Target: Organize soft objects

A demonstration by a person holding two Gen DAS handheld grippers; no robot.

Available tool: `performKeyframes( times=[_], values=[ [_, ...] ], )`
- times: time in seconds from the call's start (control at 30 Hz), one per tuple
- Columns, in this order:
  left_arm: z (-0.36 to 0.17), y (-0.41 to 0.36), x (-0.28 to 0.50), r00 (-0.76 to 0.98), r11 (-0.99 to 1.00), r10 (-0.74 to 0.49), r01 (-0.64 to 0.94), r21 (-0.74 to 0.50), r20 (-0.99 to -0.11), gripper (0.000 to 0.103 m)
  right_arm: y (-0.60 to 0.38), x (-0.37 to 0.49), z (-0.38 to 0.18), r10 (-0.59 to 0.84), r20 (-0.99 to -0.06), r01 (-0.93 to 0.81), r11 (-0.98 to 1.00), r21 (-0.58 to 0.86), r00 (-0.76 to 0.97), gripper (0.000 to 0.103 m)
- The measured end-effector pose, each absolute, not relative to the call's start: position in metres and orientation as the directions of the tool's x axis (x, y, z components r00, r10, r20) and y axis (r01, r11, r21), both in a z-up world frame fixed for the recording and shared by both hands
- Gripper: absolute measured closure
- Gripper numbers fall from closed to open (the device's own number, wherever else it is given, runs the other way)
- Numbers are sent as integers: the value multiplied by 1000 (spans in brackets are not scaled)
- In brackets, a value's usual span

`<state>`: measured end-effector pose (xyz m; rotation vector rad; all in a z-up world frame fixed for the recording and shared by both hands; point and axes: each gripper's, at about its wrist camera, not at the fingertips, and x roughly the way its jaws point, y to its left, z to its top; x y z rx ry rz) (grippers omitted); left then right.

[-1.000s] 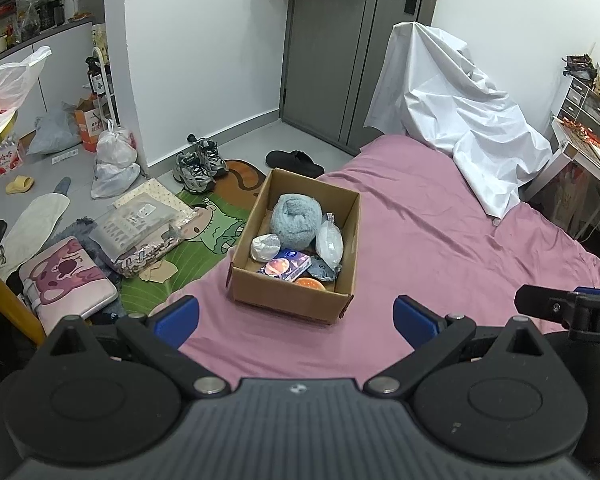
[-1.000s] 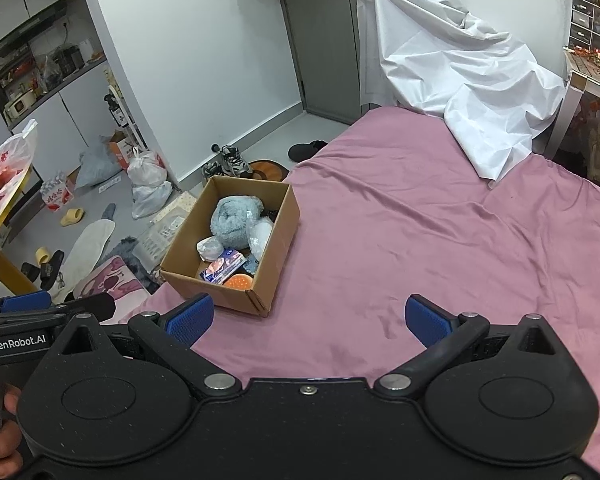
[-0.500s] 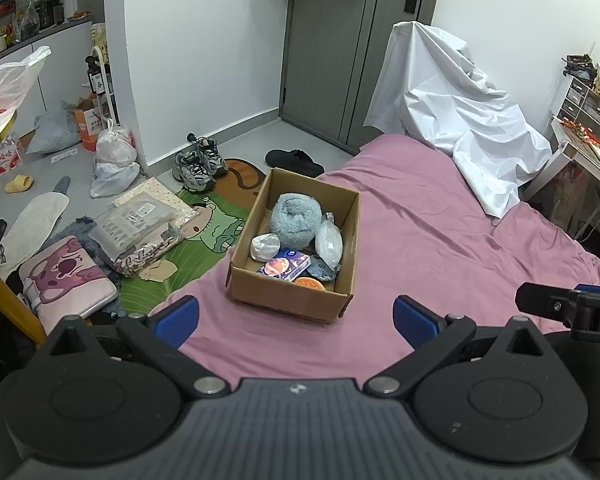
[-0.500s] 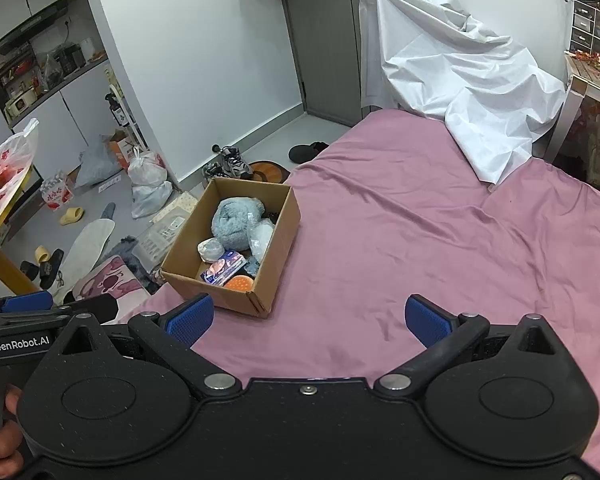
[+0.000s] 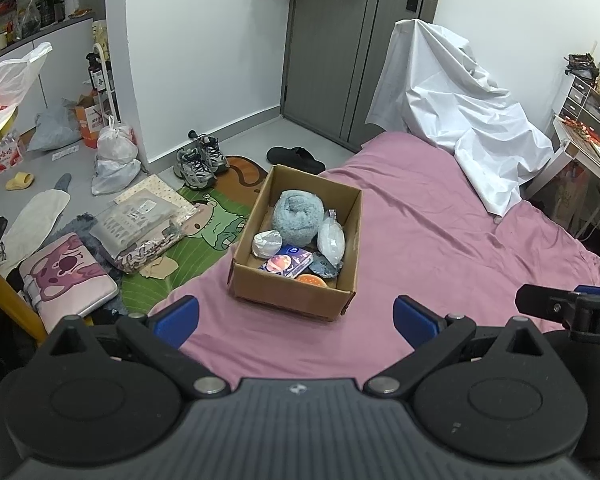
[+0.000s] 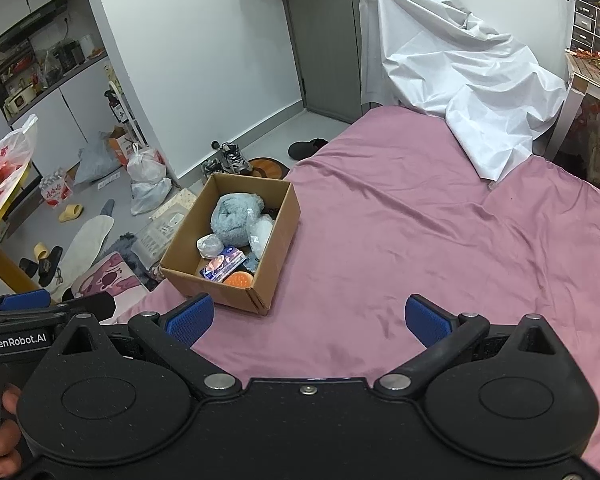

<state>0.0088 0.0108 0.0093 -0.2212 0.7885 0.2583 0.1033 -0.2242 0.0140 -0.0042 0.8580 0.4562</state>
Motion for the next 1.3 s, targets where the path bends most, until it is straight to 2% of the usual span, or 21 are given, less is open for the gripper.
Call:
performKeyframes(
  times=[1.3],
  values=[
    [10,9,10,681,951,124,-288,-109,-722,1,-225,105,-1,393,-751,-382,902,202,531,0]
  ],
)
